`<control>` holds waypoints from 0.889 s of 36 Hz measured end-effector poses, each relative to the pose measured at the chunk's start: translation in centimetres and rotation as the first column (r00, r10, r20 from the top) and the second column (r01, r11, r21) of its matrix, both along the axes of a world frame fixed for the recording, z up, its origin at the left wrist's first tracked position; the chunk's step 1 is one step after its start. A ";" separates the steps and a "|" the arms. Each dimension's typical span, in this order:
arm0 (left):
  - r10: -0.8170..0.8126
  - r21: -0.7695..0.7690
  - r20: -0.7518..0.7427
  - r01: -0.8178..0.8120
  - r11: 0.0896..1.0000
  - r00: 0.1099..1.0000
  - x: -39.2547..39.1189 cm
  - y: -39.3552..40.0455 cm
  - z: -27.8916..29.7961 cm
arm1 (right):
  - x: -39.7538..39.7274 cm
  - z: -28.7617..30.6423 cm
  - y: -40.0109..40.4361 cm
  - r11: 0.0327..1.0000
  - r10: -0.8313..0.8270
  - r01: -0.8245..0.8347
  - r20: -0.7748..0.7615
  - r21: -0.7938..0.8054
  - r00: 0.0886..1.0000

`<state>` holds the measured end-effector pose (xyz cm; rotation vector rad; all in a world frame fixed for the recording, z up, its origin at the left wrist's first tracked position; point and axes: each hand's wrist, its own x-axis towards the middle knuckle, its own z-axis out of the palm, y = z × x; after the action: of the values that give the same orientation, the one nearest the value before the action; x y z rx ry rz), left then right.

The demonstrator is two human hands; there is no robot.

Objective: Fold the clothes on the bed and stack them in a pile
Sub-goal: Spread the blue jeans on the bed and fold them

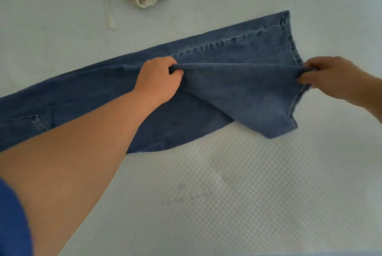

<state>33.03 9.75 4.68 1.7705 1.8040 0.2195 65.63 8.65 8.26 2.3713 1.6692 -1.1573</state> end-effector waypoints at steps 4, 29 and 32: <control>0.095 -0.064 -0.084 -0.100 0.993 0.992 1.4 2.5 -0.1 | 0.7 -0.3 3.8 0.963 -0.194 0.217 -0.153 0.157 0.969; 0.248 0.222 0.007 -0.244 0.944 0.969 3.0 7.0 -2.7 | 2.2 -6.6 8.4 0.888 -0.157 0.136 0.012 0.440 0.988; 0.139 0.001 -0.140 -0.140 0.990 0.980 4.0 8.5 -4.6 | 2.5 -8.6 9.0 0.958 -0.200 0.170 0.117 0.229 0.973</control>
<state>37.00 18.20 0.07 1.6910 2.0286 0.1458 68.13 17.64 -0.39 2.7214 1.6343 -0.8407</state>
